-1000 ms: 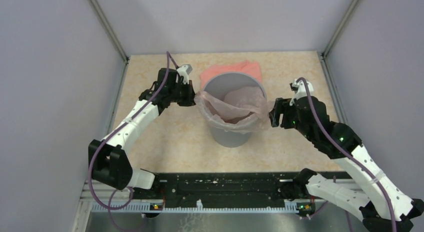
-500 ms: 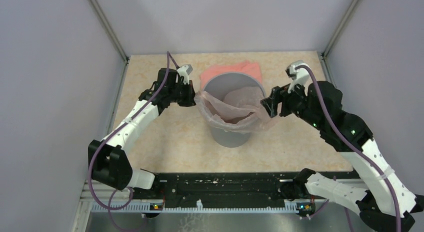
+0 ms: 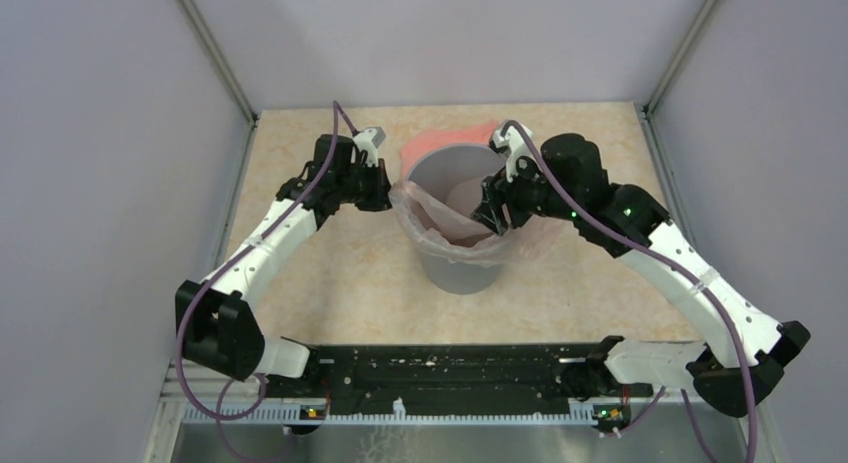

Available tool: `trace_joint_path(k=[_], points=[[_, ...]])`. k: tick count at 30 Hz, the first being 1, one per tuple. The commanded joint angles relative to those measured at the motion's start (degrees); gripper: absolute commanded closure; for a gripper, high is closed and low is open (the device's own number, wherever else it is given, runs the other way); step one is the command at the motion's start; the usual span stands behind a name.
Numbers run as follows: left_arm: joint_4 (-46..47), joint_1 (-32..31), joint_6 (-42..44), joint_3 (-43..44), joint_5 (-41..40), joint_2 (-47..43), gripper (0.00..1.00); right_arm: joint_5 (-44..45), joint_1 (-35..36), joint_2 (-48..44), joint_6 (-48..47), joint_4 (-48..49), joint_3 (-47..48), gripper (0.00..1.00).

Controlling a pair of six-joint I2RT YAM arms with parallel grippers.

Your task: Put the trash bags into the trash bin

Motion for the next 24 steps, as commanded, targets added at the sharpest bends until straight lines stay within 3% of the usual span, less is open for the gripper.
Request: trace_joint_path(k=[1, 11, 19, 24], points=[[1.39, 0.11, 0.93, 2.38, 1.08, -1.88, 1.00, -2.19, 0.42, -1.20, -1.39, 1.06, 4.20, 0.42], [1.44, 0.06, 0.85, 2.67, 1.21, -1.74, 1.00, -3.19, 2.82, 1.08, -3.73, -2.44, 4.54, 0.43], [1.34, 0.04, 1.01, 3.01, 1.10, -1.72, 1.00, -1.98, 2.93, 3.68, -4.22, -2.63, 6.20, 0.68], [1.28, 0.12, 1.19, 3.11, 1.12, -1.68, 1.00, -2.42, 2.94, 4.95, -4.64, -3.01, 7.33, 0.77]])
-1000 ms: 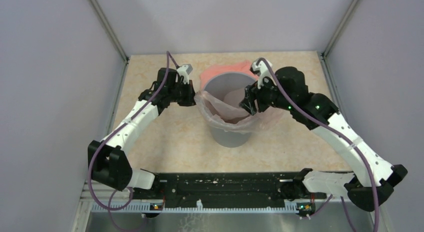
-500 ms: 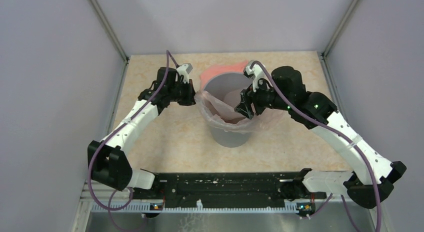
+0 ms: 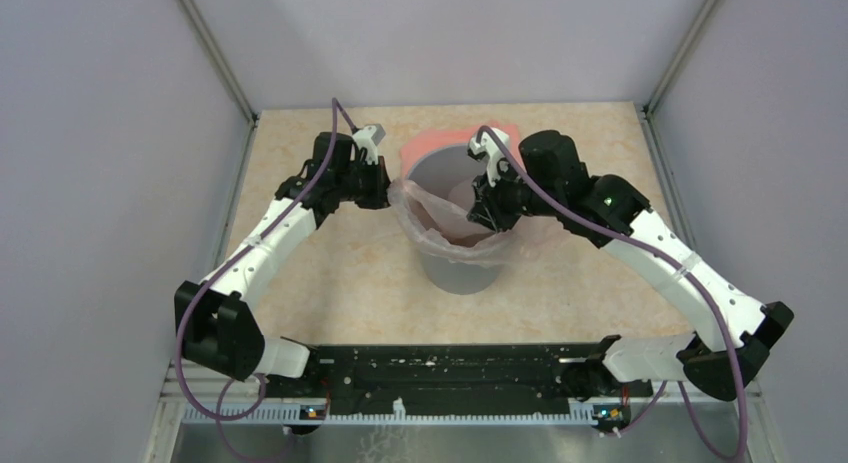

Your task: Put the trash bags into the trash bin

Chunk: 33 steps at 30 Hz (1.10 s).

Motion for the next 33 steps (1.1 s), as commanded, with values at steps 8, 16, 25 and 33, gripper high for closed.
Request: trace_joint_path(k=[8, 16, 25, 33], points=[[1.54, 0.06, 1.05, 2.17, 1.52, -1.81, 1.00, 0.38, 0.45, 0.21, 0.47, 2.53, 3.94, 1.00], [1.97, 0.09, 1.26, 1.86, 1.46, -2.27, 1.00, 11.26, 0.39, 3.37, 4.26, 4.30, 7.95, 1.00], [4.73, 0.05, -0.10, 1.41, 1.12, -2.26, 1.00, 26.66, -1.35, 10.11, 4.37, 5.96, 15.10, 1.00], [6.55, 0.08, -0.72, 2.40, 0.85, 0.07, 1.00, 29.86, -6.25, 17.37, 3.41, 11.26, 19.75, 1.00]])
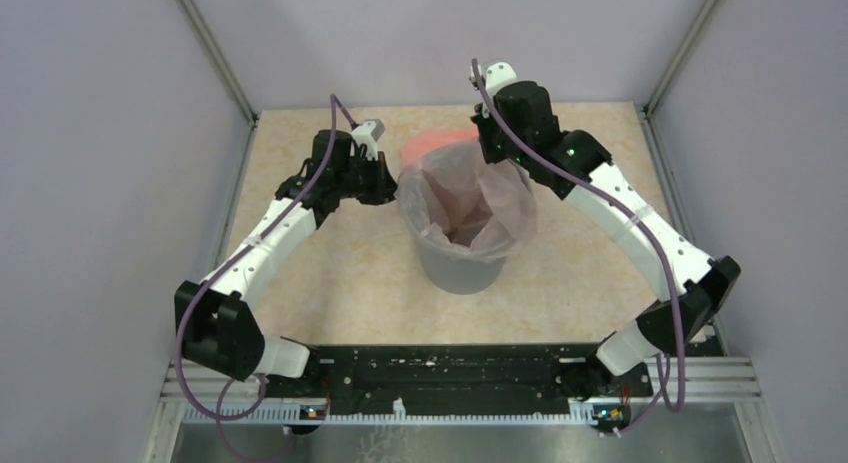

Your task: Put the trash bags into the trash bin

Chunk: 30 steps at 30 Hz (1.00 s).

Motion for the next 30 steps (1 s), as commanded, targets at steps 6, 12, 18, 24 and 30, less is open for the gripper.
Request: trace_joint_path(k=[6, 12, 18, 24, 30], points=[[3.74, 0.09, -0.30, 1.94, -0.36, 1.62, 1.00, 3.45, -4.13, 7.51, -0.95, 3.96, 9.68, 1.00], [3.63, 0.08, -0.91, 0.58, -0.22, 3.20, 1.00, 2.36, -6.10, 11.04, 0.07, 3.40, 9.91, 1.00], [3.39, 0.05, -1.35, -1.06, -0.01, 4.05, 1.00, 3.70, -6.76, 12.40, 1.69, 1.42, 8.93, 1.00], [3.57, 0.04, -1.70, -2.90, 1.45, 4.60, 1.00, 3.74, -7.67, 12.28, 3.32, -0.48, 8.11, 1.00], [4.29, -0.28, -2.05, -5.43, 2.77, 5.11, 1.00, 4.55, -7.96, 11.41, 3.98, -3.07, 8.25, 1.00]])
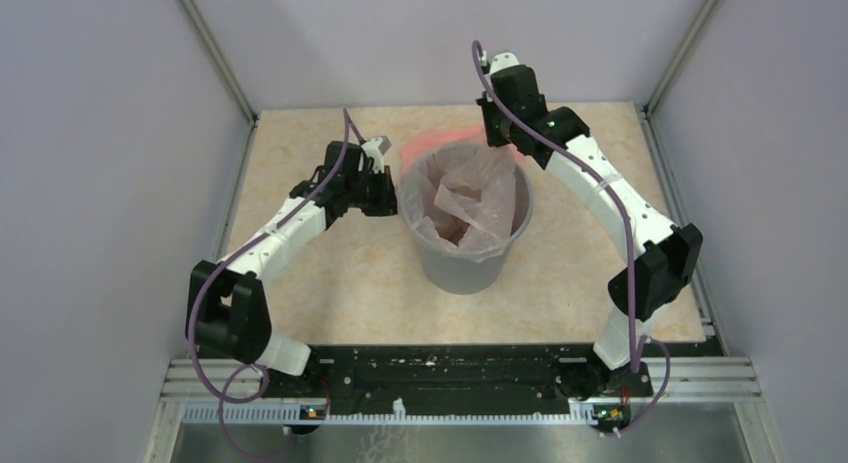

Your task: Put the trash bags into the trash bin

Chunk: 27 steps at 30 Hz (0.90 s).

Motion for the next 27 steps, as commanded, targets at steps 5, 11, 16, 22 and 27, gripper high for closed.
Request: trace_joint_path(k=[5, 11, 16, 22, 27], points=[[2.74, -0.75, -0.57, -2.35, 2.32, 0.23, 1.00, 1.20, -0.51, -3.16, 2.01, -4.05, 0.44, 0.95], [2.65, -0.97, -0.49, -1.75, 2.67, -0.14, 1.00, 1.00, 0.16, -6.34, 1.93, -8.15, 3.52, 0.56], [2.77, -0.99, -0.30, -1.72, 2.76, -0.11, 1.00, 4.59, 4.05, -7.64, 0.89, -12.71, 8.13, 0.40], [3.00, -1.01, -0.14, -1.84, 3.07, -0.01, 1.00, 5.61, 10.10, -8.26, 0.07, -17.25, 12.39, 0.31], [3.08, -0.93, 0.21, -1.82, 2.90, -0.14, 1.00, 3.76, 16.77, -9.05, 0.21, -20.18, 11.56, 0.30]])
